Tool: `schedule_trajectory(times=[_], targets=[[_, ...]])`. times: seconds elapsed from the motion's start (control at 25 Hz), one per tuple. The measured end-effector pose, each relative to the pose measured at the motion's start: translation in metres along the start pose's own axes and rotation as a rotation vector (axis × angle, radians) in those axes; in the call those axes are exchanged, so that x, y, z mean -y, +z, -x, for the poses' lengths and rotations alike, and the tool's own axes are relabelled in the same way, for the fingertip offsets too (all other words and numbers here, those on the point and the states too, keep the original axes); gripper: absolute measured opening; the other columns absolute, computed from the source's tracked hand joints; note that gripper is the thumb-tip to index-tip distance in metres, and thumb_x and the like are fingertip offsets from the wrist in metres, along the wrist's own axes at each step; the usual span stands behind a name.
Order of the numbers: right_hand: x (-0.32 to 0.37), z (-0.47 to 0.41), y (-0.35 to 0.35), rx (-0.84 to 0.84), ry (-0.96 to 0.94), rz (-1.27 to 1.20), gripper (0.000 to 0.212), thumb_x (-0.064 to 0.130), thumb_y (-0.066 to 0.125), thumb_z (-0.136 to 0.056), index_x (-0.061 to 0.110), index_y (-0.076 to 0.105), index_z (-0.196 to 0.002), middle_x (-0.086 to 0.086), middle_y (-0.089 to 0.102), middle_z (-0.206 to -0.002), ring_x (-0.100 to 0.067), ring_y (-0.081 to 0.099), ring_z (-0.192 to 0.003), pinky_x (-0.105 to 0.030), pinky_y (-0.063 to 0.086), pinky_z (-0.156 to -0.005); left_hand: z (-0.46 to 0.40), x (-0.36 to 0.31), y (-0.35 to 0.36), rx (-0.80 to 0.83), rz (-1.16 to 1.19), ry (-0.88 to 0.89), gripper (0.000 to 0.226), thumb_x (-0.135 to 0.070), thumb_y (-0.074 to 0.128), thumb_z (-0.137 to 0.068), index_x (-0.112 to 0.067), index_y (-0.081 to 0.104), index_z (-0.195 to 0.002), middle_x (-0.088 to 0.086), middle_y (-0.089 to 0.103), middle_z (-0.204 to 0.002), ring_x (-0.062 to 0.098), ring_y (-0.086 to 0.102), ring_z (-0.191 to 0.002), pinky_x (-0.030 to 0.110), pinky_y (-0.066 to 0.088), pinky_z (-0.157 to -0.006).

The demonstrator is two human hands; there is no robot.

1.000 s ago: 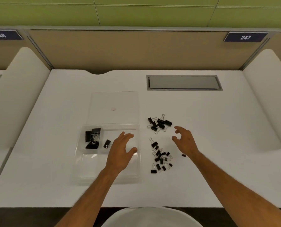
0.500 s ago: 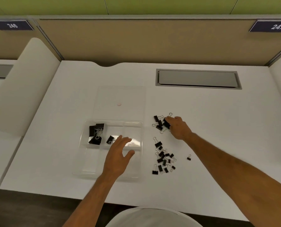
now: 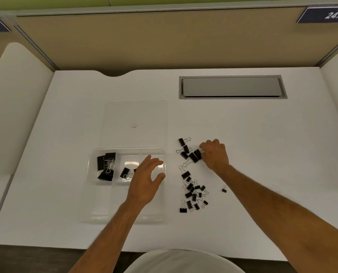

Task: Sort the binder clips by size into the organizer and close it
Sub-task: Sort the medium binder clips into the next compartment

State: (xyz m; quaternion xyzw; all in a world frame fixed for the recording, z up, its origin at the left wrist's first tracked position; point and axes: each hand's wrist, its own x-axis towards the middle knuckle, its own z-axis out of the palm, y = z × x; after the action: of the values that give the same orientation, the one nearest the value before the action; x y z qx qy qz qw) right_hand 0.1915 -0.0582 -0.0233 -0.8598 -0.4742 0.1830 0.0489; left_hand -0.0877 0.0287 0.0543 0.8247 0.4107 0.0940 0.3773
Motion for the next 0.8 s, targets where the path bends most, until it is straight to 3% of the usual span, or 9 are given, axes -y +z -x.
schedule_trajectory(times=[0.2, 0.32, 0.4, 0.52, 0.68, 0.8], targets=[[0.007, 0.005, 0.008, -0.075, 0.064, -0.039, 0.029, 0.026, 0.053, -0.089, 0.017, 0.07, -0.111, -0.002, 0.066, -0.104, -0.025, 0.049, -0.105, -0.04, 0.037, -0.092, -0.009, -0.002, 0.006, 0.006, 0.025, 0.012, 0.033, -0.025, 0.066, -0.092, -0.033, 0.06, -0.123, -0.031, 0.047, -0.131, -0.005, 0.024, -0.14, 0.022, 0.023, -0.11], [0.013, 0.006, 0.008, -0.003, 0.072, -0.024, 0.039, 0.032, 0.053, -0.088, 0.021, 0.065, -0.122, -0.002, 0.062, -0.111, -0.026, 0.047, -0.109, -0.044, 0.033, -0.098, -0.017, -0.004, 0.01, 0.01, 0.03, 0.034, 0.033, -0.023, 0.066, -0.092, -0.033, 0.061, -0.122, -0.031, 0.047, -0.13, -0.004, 0.026, -0.14, 0.02, 0.024, -0.109], [0.016, 0.005, 0.003, 0.059, 0.091, -0.038, 0.046, 0.029, 0.052, -0.086, 0.026, 0.056, -0.132, -0.001, 0.058, -0.121, -0.025, 0.045, -0.116, -0.05, 0.027, -0.104, -0.023, -0.009, 0.011, 0.013, 0.044, 0.039, 0.032, -0.022, 0.066, -0.092, -0.034, 0.061, -0.121, -0.028, 0.05, -0.131, -0.006, 0.026, -0.14, 0.014, 0.022, -0.107], [0.019, 0.006, 0.001, 0.133, 0.115, -0.05, 0.06, 0.026, 0.055, -0.081, 0.028, 0.044, -0.141, 0.0, 0.05, -0.13, -0.026, 0.039, -0.123, -0.056, 0.023, -0.107, -0.03, -0.019, 0.012, 0.008, 0.077, 0.038, 0.031, -0.02, 0.066, -0.092, -0.033, 0.063, -0.12, -0.037, 0.045, -0.126, -0.008, 0.027, -0.138, -0.001, 0.018, -0.099], [0.015, 0.014, 0.008, 0.114, 0.036, 0.092, 0.046, 0.038, 0.055, -0.089, 0.028, 0.051, -0.134, 0.001, 0.051, -0.124, -0.025, 0.044, -0.117, -0.055, 0.027, -0.103, -0.035, -0.02, 0.015, 0.02, 0.091, 0.047, 0.031, -0.02, 0.065, -0.092, -0.035, 0.063, -0.119, -0.038, 0.045, -0.127, -0.007, 0.027, -0.139, 0.009, 0.022, -0.103], [0.016, 0.017, 0.01, 0.117, -0.029, 0.139, 0.051, 0.039, 0.058, -0.09, 0.03, 0.046, -0.138, 0.002, 0.053, -0.125, -0.024, 0.047, -0.117, -0.06, 0.024, -0.105, -0.037, -0.018, 0.017, 0.032, 0.087, 0.036, 0.031, -0.02, 0.065, -0.093, -0.036, 0.062, -0.119, -0.049, 0.038, -0.12, -0.008, 0.027, -0.138, 0.014, 0.025, -0.104]])
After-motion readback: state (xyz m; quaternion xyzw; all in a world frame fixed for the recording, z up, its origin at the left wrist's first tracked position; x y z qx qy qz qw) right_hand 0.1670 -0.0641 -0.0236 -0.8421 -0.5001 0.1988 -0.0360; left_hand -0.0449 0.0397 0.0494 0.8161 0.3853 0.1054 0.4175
